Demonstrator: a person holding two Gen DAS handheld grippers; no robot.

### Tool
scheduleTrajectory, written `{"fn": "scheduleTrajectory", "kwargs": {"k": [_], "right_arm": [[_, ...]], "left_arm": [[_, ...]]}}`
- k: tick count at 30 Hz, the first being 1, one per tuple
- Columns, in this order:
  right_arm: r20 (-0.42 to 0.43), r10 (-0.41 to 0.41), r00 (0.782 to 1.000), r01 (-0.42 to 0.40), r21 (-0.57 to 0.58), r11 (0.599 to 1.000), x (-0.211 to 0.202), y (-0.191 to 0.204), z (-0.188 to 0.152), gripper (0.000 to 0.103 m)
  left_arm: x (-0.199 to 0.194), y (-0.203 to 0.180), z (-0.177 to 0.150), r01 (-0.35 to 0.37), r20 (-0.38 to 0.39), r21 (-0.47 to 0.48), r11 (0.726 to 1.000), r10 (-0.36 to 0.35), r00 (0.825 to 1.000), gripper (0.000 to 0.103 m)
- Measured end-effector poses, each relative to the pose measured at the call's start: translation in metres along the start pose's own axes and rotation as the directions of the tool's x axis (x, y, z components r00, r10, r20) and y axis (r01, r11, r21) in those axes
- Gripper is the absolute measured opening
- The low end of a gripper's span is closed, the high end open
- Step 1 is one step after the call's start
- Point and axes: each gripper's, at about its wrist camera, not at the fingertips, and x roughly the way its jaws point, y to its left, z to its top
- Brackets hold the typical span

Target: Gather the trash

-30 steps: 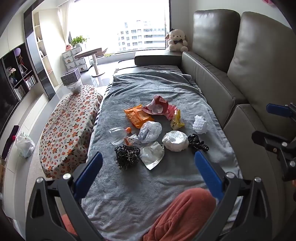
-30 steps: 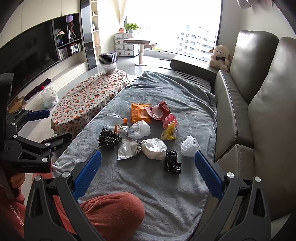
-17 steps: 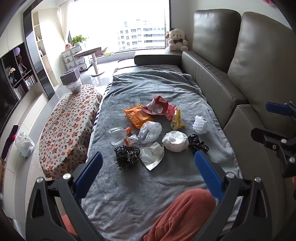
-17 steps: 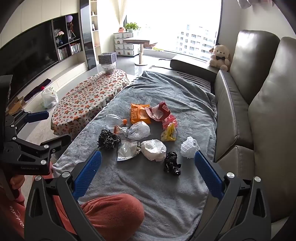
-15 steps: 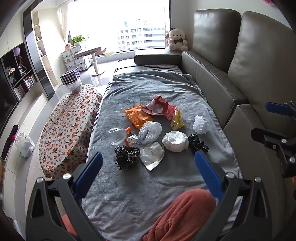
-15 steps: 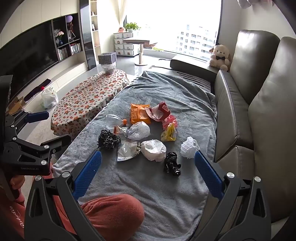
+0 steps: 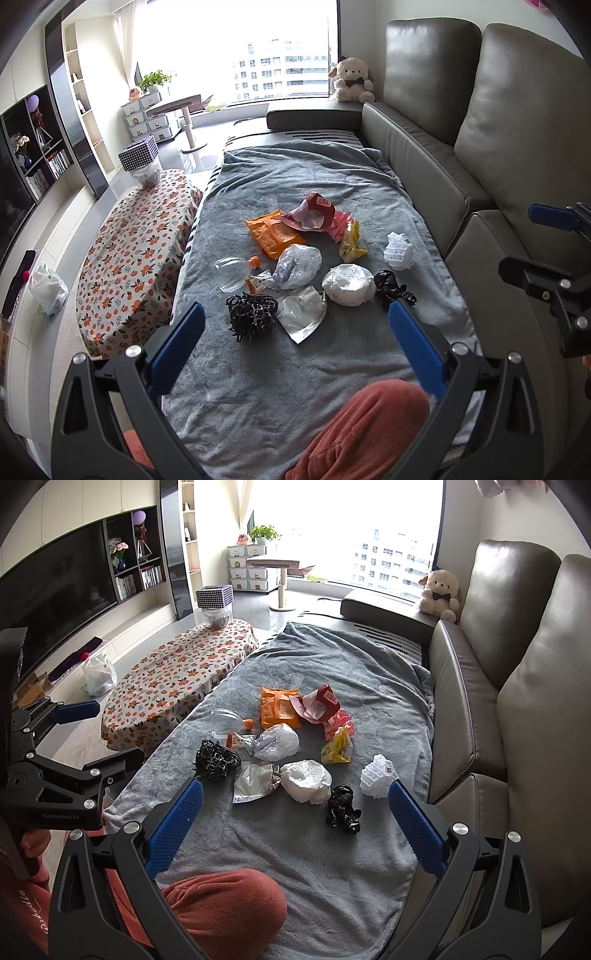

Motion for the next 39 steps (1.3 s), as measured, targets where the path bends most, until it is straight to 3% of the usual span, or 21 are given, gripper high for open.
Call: {"fn": "scheduleTrajectory", "kwargs": {"k": [26,39], "right_arm": [[0.001,-0.008,1.000,0.008,-0.008,1.000,0.005,-0.003,0.005,0.097],[-0.005,-0.007,1.000,0.007,-0.010,1.000,0.006,-0.009,0.026,0.097]], "left_arm": [[0.012,0.001,0.008,-0.009,0.005,-0.015,1.000,0.009,1.000,0.099],[0.012,0.010,0.024,0.011,0.011,-0.038,0.999,-0.010,1.000,0.099]]}}
